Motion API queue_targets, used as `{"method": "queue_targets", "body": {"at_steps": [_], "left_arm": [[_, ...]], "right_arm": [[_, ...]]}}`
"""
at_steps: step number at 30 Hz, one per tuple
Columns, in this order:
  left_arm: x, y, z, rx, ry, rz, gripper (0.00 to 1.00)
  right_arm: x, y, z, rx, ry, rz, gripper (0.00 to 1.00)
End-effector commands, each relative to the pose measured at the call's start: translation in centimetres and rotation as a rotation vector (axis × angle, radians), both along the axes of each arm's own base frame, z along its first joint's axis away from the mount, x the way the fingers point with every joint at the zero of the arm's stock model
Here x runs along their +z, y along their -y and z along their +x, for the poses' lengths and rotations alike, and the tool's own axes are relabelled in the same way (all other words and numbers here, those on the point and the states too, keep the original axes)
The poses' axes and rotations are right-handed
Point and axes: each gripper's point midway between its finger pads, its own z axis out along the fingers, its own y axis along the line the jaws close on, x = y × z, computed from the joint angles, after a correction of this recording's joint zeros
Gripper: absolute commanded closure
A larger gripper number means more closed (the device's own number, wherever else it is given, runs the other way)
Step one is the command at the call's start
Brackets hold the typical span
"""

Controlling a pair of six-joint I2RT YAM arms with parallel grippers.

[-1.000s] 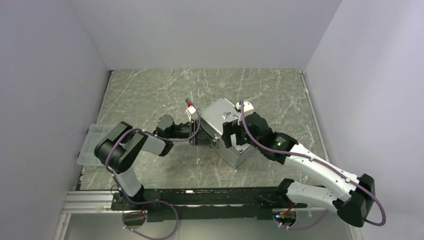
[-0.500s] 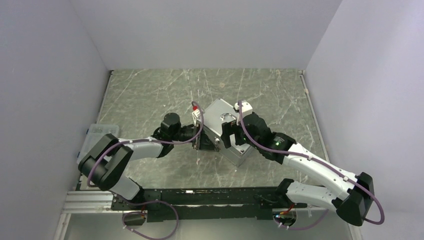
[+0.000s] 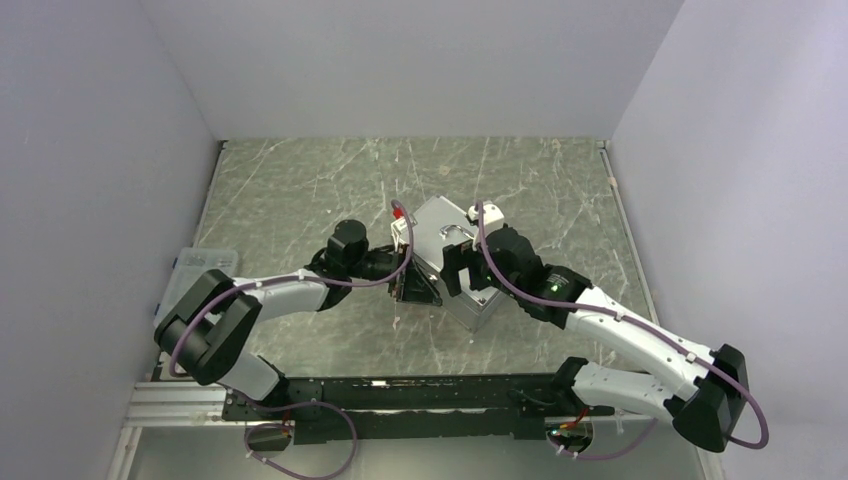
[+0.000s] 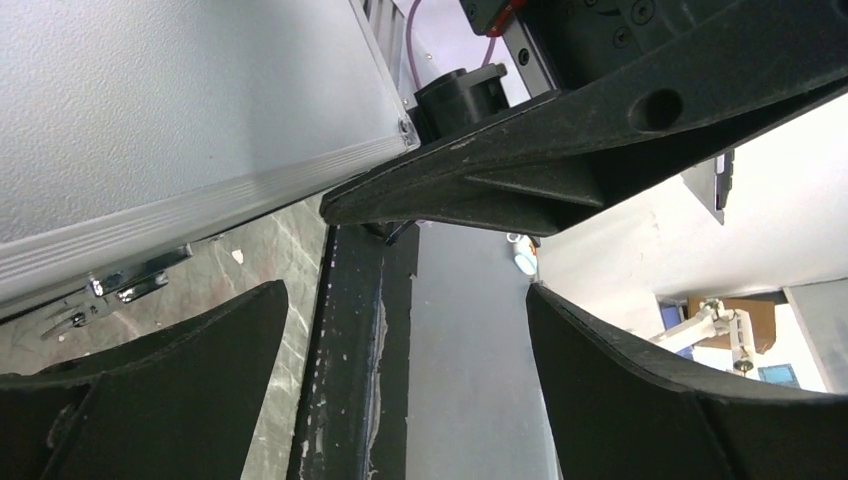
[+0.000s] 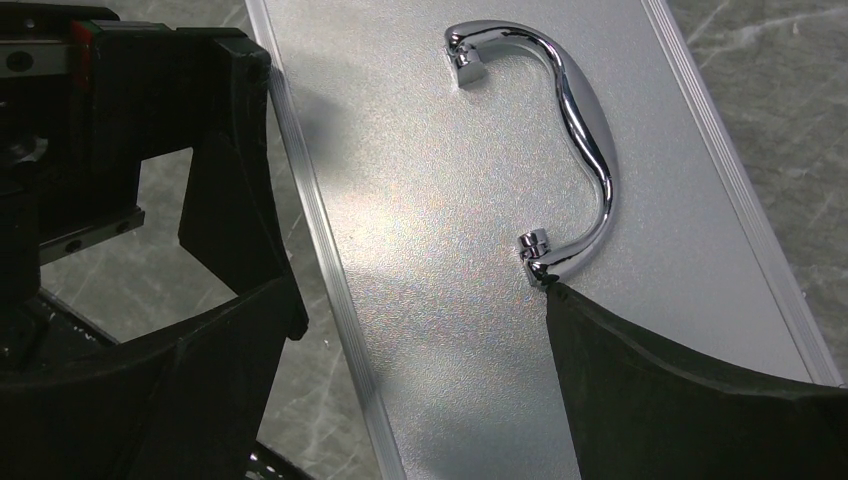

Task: Organize the medicine kit

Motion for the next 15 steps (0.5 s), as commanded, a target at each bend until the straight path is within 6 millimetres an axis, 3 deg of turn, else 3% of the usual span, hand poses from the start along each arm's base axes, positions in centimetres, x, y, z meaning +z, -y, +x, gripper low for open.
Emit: {"method": "queue_targets", "body": {"at_steps": [1, 7, 15], "left_arm": [[1.3, -0.3, 0.3, 0.035, 0.081, -0.003, 0.04], [-0.4, -2.4, 1.3, 0.221, 0.141, 0.126, 0.02], [-2.2, -4.3, 1.5, 0.345, 0.115, 0.214, 0.01]], "right_arm": [[-5.8, 1.2, -4.8, 0.084, -0.241, -0.099, 0.00], [-4.7, 1.3, -4.7, 0.106, -0.199, -0.089, 0.00], [-1.8, 1.1, -4.0, 0.107, -0.103, -0.094, 0.00]]}}
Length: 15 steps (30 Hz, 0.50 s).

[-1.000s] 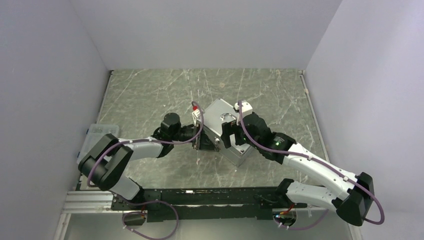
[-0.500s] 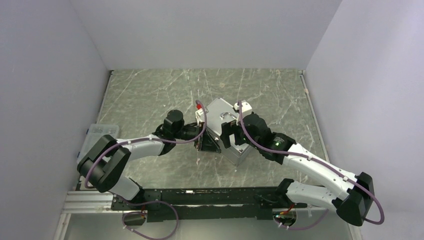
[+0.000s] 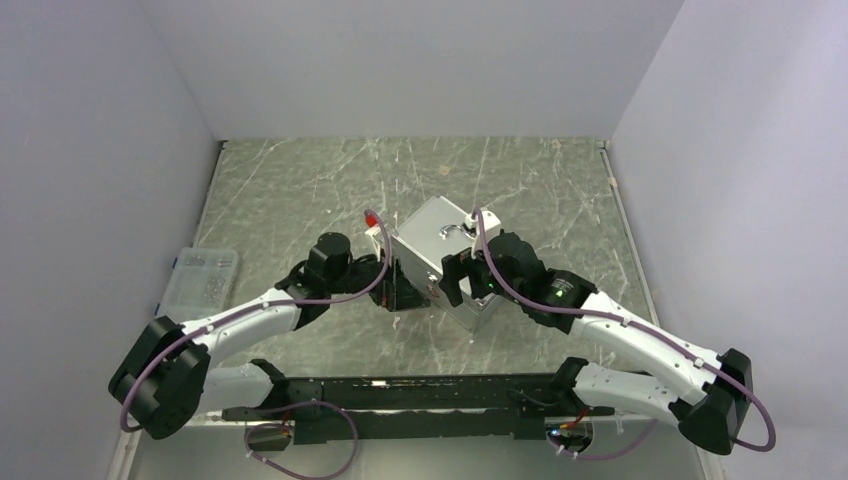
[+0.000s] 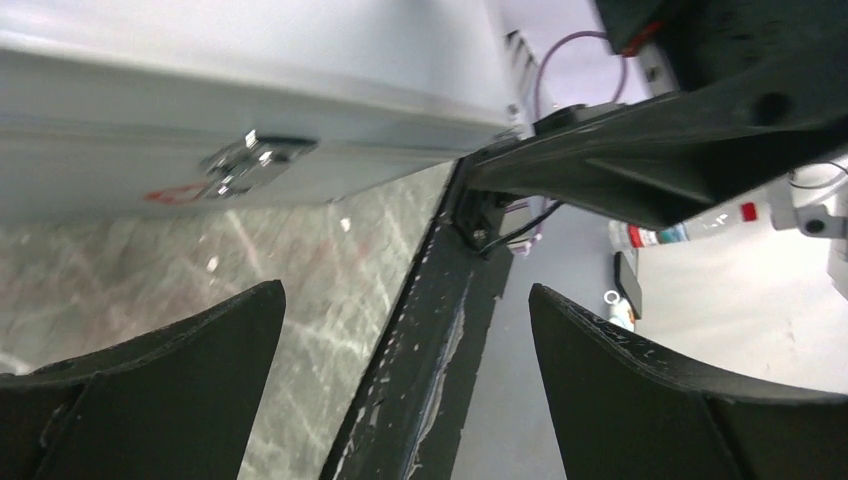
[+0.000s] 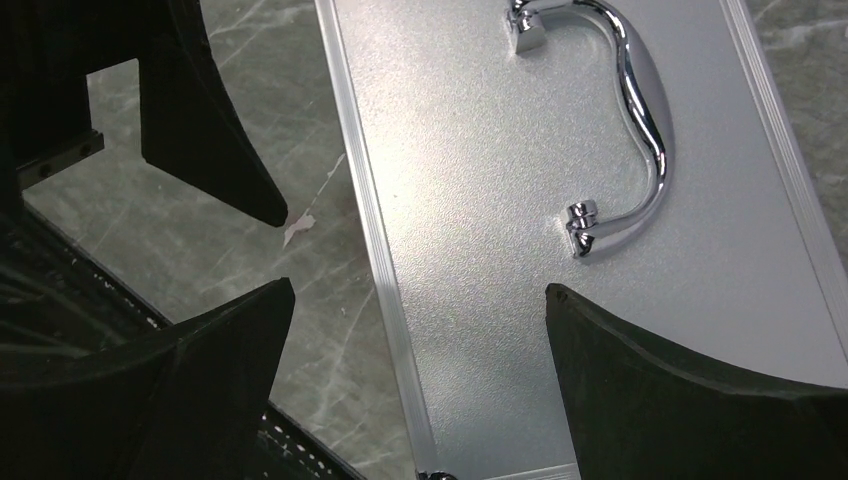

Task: Organize the medicine kit

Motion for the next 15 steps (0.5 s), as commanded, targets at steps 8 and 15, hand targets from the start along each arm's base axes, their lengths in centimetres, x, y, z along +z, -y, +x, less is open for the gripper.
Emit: {"method": "queue_targets", "body": {"at_steps": [8, 15], "left_arm": [[-1.4, -4.5, 1.2, 0.260, 0.047, 0.190, 0.01], [2.0, -7.8, 1.0, 0.379, 0.108, 0.271, 0.01]], "right_arm": [[2.2, 2.5, -0.4, -0.057, 0.034, -0.116, 0.00], [6.7, 3.3, 1.3, -0.177, 0.133, -0.041, 0.00]]}}
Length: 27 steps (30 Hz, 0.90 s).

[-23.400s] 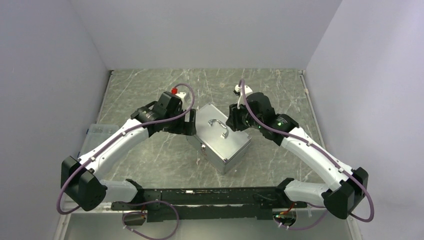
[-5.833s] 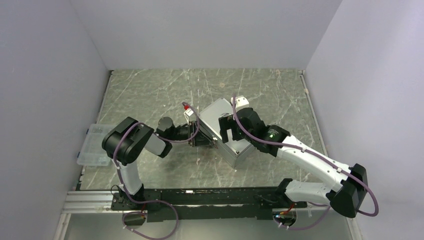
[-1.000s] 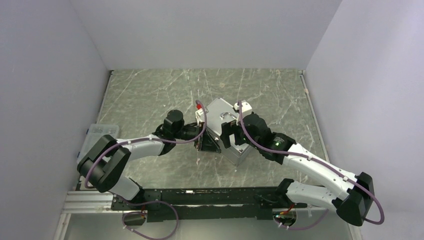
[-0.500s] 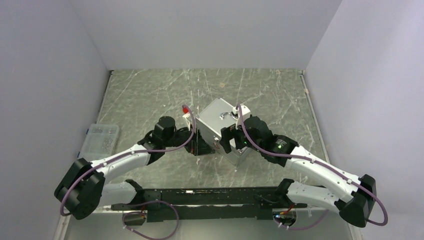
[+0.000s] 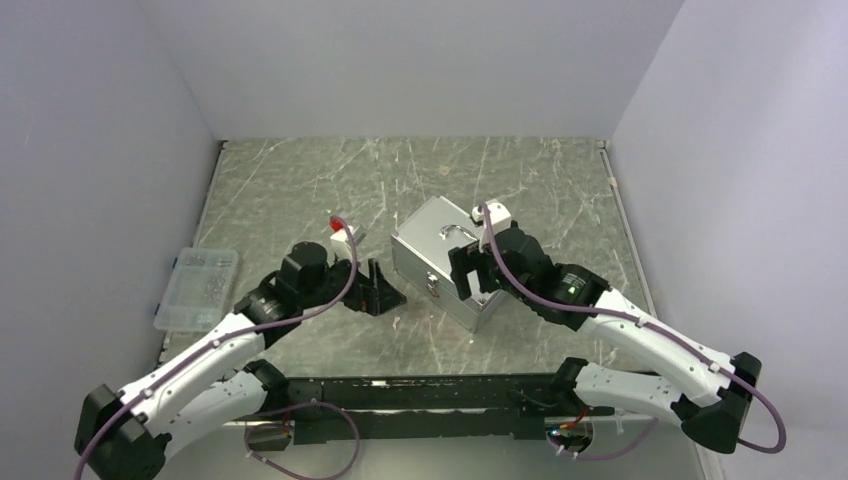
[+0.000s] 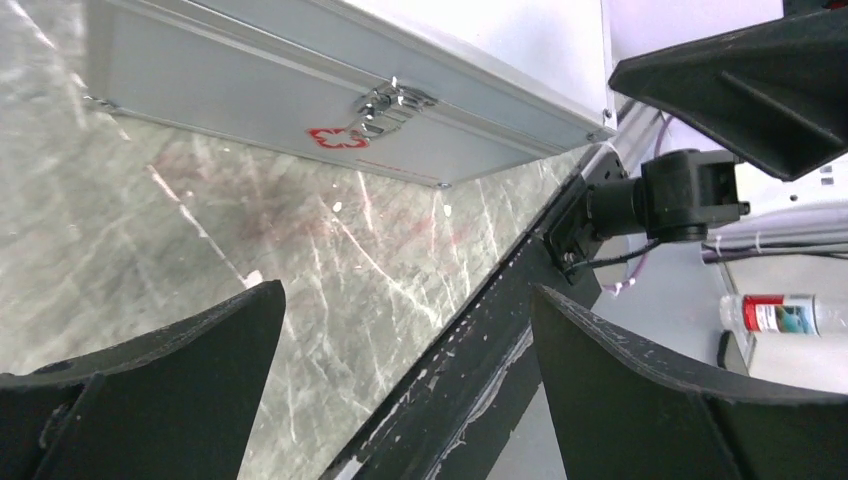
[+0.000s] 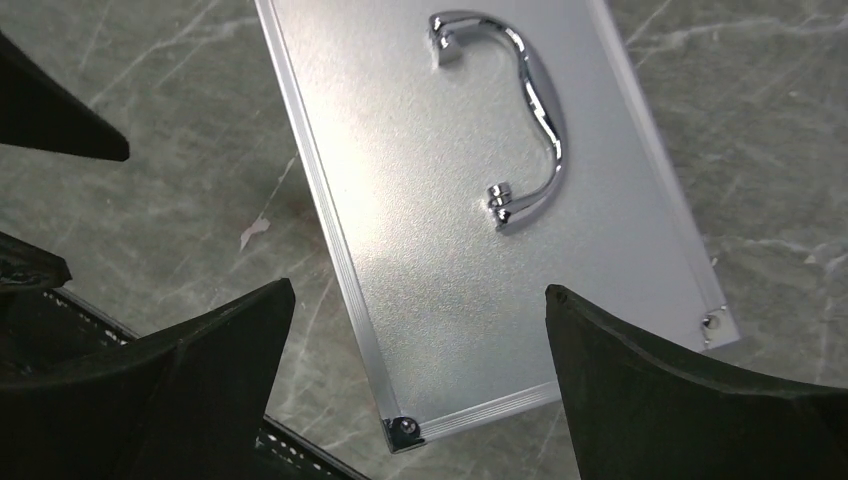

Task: Organize the medicine kit

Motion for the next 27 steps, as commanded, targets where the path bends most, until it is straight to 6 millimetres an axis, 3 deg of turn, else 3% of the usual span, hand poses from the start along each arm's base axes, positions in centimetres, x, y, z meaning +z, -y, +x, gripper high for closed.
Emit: {"method": "queue_targets", "body": {"at_steps": [1, 6, 13, 19, 22, 27], "left_arm": [[3.2, -2.7, 0.5, 0.102, 0.065, 0.098, 0.01], [7.3, -5.7, 0.6, 0.192, 0.119, 0.196, 0.01], [11.7, -10.2, 0.9, 0.331, 0.239, 0.308, 0.01], [14.8, -14.5, 1.5, 0.530, 0.361, 0.335, 0.01], [15.5, -16.0, 1.6, 0.602, 0.395, 0.340, 0.01], [14.4, -18.2, 1.7, 0.725, 0.371, 0.360, 0.01]], "right_arm": [[4.9, 1.6, 1.7, -0.143, 0.123, 0.069, 0.00], [7.0, 4.2, 2.9, -0.356, 0.159, 0.094, 0.00], [7.0, 9.4, 3.2, -0.689, 0.180, 0.061, 0.00], [6.4, 10.8, 2.0, -0.667, 0.176, 0.009, 0.00], [6.2, 11.5, 1.7, -0.659, 0.196, 0.007, 0.00], [6.6, 12.7, 1.1, -0.665, 0.219, 0.026, 0.00]]}}
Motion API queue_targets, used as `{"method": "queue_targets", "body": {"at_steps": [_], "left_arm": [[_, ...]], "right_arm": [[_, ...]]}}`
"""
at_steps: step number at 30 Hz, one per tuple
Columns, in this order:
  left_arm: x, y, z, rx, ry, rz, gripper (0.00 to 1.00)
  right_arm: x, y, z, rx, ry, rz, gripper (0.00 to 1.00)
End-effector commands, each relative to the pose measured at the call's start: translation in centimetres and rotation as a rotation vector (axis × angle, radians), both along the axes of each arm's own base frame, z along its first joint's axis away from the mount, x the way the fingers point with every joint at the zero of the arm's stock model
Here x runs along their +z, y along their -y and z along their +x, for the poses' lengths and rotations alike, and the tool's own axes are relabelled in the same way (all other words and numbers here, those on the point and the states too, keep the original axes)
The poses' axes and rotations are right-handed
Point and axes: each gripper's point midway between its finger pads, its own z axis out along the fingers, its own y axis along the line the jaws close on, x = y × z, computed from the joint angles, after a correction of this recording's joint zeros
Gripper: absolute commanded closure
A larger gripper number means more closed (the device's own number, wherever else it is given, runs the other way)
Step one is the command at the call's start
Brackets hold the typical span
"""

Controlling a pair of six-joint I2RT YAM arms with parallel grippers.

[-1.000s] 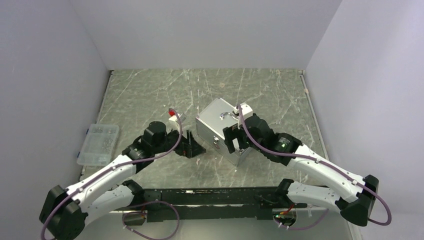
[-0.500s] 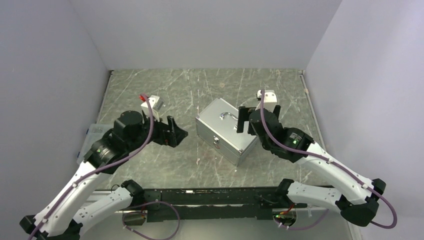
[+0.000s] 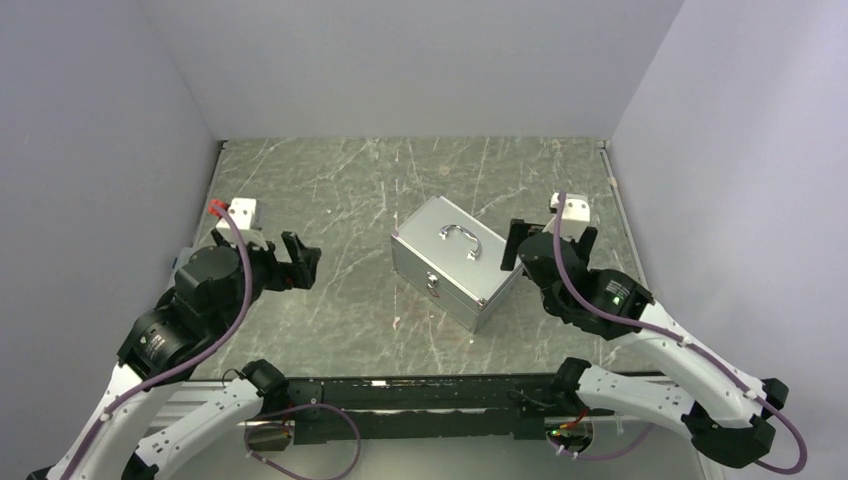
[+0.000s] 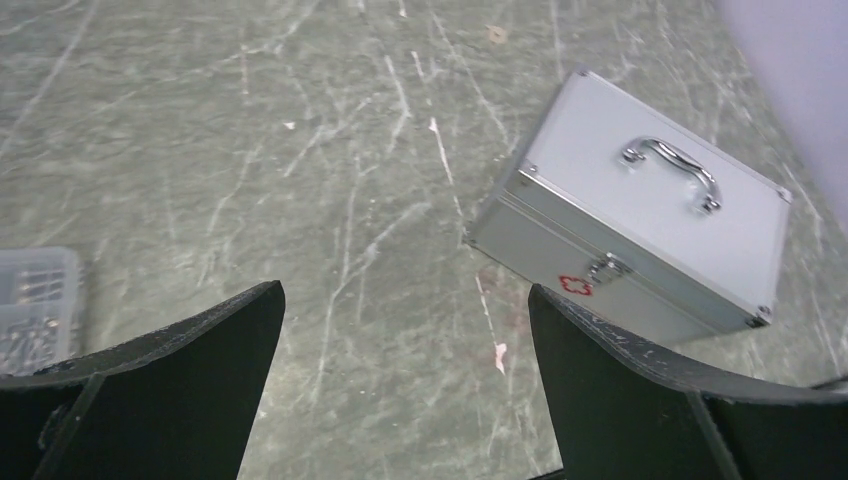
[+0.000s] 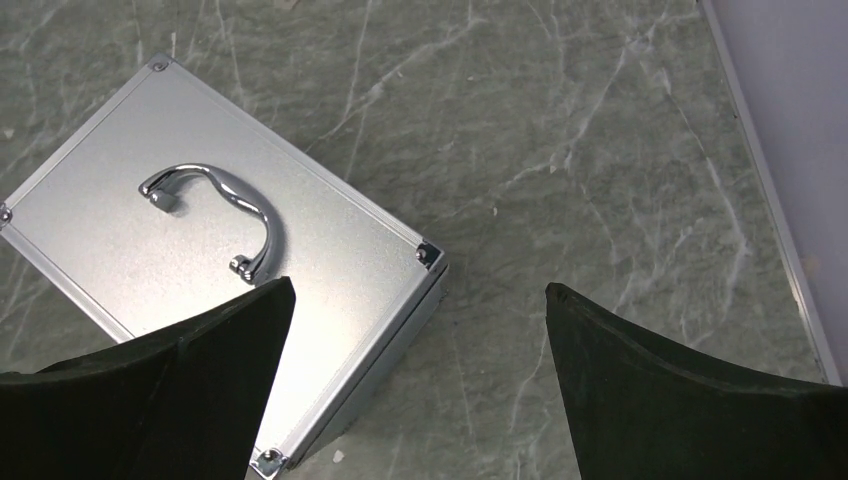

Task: Organize the medicine kit

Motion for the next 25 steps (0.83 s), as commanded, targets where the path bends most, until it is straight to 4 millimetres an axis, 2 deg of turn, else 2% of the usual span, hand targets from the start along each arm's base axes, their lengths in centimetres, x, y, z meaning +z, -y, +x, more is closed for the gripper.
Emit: {"method": "queue_targets", "body": {"at_steps": [1, 7, 11, 18, 22, 25], "left_arm": [[-0.7, -2.7, 0.3, 0.141, 0.010, 0.033, 0.01], [-2.6, -3.3, 0.1, 0.168, -0.024, 0.057, 0.00], [-3.2, -3.2, 0.1, 0.165, -0.036, 0.062, 0.01], [-3.2, -3.0, 0.1, 0.155, -0.026, 0.047, 0.01], [-3.2, -3.2, -0.1, 0.158, -0.025, 0.045, 0.01], [-3.1, -3.3, -0.2, 0.164, -0.018, 0.036, 0.01]], "right_arm": [[0.6, 1.8, -0.5, -0.035, 0.041, -0.014, 0.00], [0.5, 2.5, -1.0, -0.027, 0.057, -0.010, 0.00], [0.6, 2.8, -1.3, -0.021, 0.070, -0.002, 0.00], [0.6, 3.0, -1.6, -0.016, 0.069, 0.020, 0.00], [0.5, 2.3, -1.8, 0.039, 0.060, 0.026, 0.00], [0.5, 3.1, -1.9, -0.020, 0.050, 0.023, 0.00]]}}
